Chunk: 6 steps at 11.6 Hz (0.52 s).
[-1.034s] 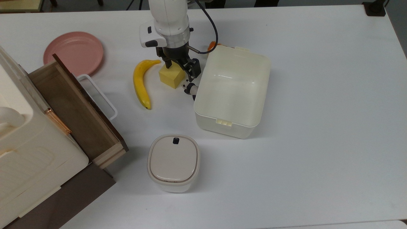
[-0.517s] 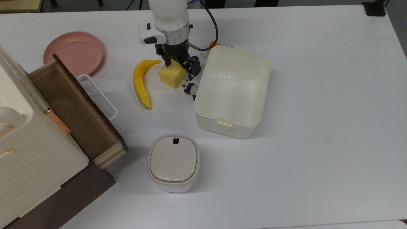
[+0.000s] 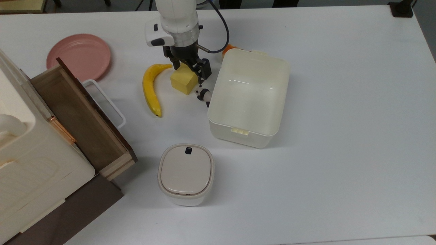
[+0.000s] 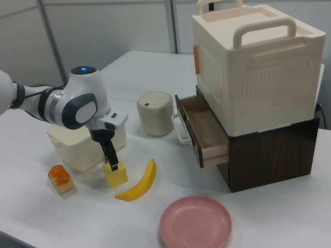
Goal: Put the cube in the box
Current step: 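Close the gripper on the yellow cube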
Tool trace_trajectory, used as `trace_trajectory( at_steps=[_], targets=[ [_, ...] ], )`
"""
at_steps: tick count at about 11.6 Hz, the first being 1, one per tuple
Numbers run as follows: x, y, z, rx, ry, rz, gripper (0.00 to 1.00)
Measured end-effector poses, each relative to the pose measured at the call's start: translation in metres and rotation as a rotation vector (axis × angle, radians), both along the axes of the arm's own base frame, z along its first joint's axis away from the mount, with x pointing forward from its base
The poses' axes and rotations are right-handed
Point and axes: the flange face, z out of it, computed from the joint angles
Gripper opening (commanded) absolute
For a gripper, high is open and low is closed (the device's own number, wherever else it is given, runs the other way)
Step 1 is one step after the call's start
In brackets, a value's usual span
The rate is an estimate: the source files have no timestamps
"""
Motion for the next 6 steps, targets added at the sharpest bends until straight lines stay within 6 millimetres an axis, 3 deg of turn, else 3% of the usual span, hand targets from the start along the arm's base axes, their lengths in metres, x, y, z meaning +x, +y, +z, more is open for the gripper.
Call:
trace_trajectory(
  at_steps=[6],
  targets=[
    [-0.0024, -0.0072, -0.0037, -0.006, 0.009, 0.003, 1.00]
  ],
)
